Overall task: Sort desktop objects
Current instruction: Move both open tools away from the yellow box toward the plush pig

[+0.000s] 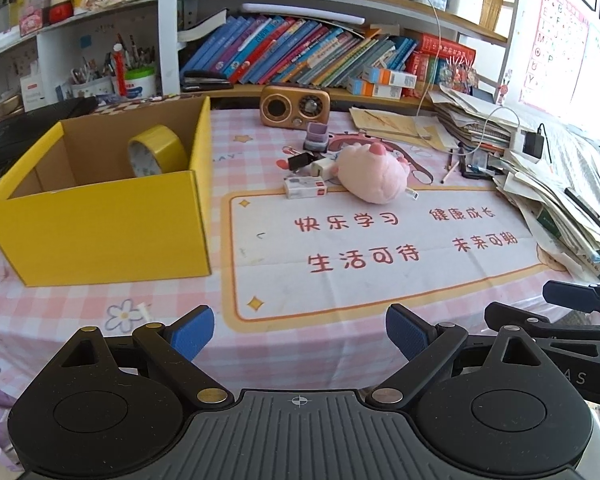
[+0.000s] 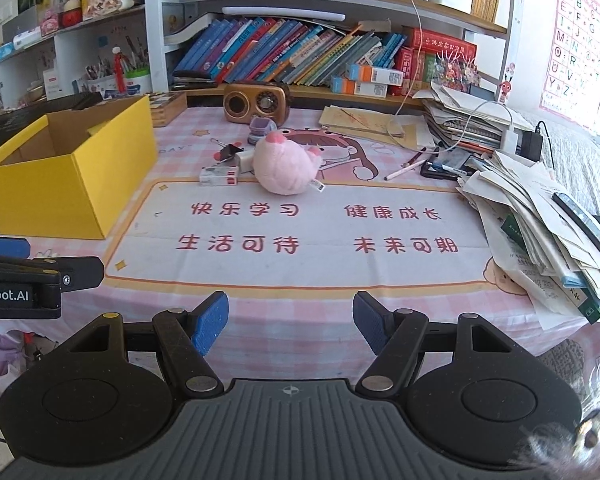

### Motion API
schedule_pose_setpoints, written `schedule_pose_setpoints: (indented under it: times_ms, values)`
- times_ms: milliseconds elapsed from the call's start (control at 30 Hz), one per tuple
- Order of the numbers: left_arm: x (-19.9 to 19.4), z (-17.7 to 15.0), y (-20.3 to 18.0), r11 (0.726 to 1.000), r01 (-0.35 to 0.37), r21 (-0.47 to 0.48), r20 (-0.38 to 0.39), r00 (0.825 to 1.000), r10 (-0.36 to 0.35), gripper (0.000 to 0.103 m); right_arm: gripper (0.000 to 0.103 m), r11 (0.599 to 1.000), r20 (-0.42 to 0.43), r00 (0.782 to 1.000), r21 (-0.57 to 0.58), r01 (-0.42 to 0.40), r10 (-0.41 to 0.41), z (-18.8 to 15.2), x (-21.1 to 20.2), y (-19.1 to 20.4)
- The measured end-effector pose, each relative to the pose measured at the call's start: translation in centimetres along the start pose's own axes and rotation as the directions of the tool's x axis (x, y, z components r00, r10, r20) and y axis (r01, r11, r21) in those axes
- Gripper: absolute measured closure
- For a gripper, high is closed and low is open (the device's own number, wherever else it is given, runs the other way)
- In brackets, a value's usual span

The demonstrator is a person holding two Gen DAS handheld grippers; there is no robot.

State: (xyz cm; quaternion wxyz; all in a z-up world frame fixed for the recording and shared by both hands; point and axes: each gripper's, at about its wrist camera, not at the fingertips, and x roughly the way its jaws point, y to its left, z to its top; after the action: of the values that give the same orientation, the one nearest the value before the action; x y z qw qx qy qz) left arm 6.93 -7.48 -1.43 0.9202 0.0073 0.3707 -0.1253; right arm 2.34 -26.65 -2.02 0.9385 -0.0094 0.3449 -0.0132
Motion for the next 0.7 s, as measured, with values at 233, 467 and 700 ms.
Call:
schedule_pose_setpoints:
  times_ms: [233,467,700]
  values:
    - [2.1,1.1,-1.8,1.0,0.002,-0.008,-0.016,1.0,-0.002,0.008,0.036,1.0,-0.017,1.0,-0.006,-0.001,0.001,1.0,1.8,-2.3]
    - [4.1,2.2,-3.7,1.0,-0.003,-0.013,-0.025,1.0,0.003,0.008,0.036,1.0,-0.031,0.999,-0.01,-0.012,0.012,2.1,3.8,-4.9]
    - [5.6,3.4,-4.7,0.999,-0.033,-0.035,-0.03,0.999,0.032,0.008,0.036,0.999,-0.027,0.999,-0.014,-0.043,0.042,3.5,5.6,-6.6]
